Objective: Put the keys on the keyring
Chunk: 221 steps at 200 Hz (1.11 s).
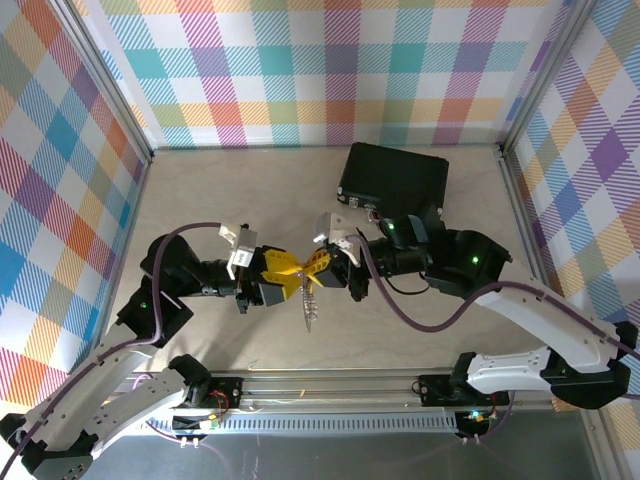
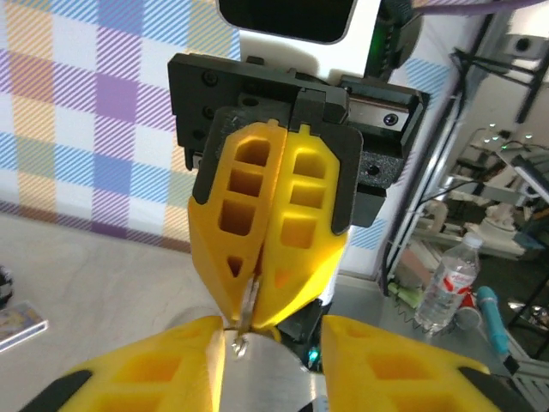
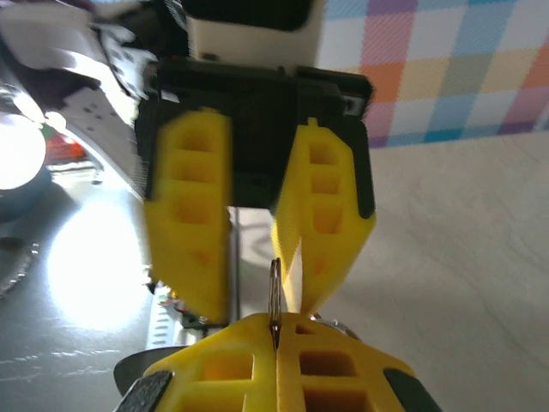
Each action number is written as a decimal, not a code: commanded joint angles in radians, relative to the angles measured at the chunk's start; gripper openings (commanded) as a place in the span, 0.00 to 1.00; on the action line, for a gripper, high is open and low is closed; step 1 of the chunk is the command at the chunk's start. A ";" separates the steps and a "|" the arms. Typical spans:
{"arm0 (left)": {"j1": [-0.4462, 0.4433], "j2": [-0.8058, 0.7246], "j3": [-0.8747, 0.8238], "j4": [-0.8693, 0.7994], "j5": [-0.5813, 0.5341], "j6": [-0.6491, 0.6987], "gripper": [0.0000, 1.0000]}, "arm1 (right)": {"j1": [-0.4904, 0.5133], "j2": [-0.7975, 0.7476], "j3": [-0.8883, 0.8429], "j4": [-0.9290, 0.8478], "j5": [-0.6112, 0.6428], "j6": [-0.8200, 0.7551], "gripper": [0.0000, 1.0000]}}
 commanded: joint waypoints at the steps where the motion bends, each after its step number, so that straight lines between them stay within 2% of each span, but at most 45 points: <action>1: -0.009 -0.019 0.087 -0.242 -0.097 0.194 0.39 | -0.004 0.024 0.090 -0.100 0.036 -0.076 0.00; 23: -0.009 0.043 0.174 -0.407 -0.083 0.293 0.38 | -0.002 0.085 0.184 -0.213 0.041 -0.117 0.00; 39: -0.009 0.083 0.215 -0.462 -0.071 0.333 0.34 | 0.001 0.113 0.222 -0.253 0.028 -0.134 0.00; 70: -0.009 0.087 0.218 -0.431 -0.070 0.329 0.25 | 0.011 0.157 0.271 -0.329 0.012 -0.168 0.00; 109: -0.009 0.100 0.206 -0.390 -0.055 0.310 0.21 | 0.015 0.183 0.286 -0.369 -0.011 -0.187 0.00; 119: -0.009 0.104 0.206 -0.387 -0.051 0.308 0.15 | 0.017 0.188 0.290 -0.379 -0.011 -0.190 0.00; 126: -0.009 0.107 0.207 -0.387 -0.045 0.307 0.08 | 0.016 0.188 0.290 -0.380 -0.010 -0.190 0.00; 134: -0.009 0.110 0.209 -0.387 -0.039 0.304 0.04 | 0.016 0.186 0.286 -0.375 -0.011 -0.189 0.00; 161: -0.009 0.106 0.208 -0.387 -0.034 0.302 0.05 | 0.016 0.168 0.275 -0.352 -0.022 -0.182 0.00; 188: -0.010 0.104 0.204 -0.398 -0.033 0.304 0.15 | 0.015 0.163 0.273 -0.344 -0.030 -0.178 0.00; 221: -0.011 0.099 0.194 -0.398 -0.038 0.302 0.16 | 0.016 0.163 0.278 -0.344 -0.037 -0.176 0.00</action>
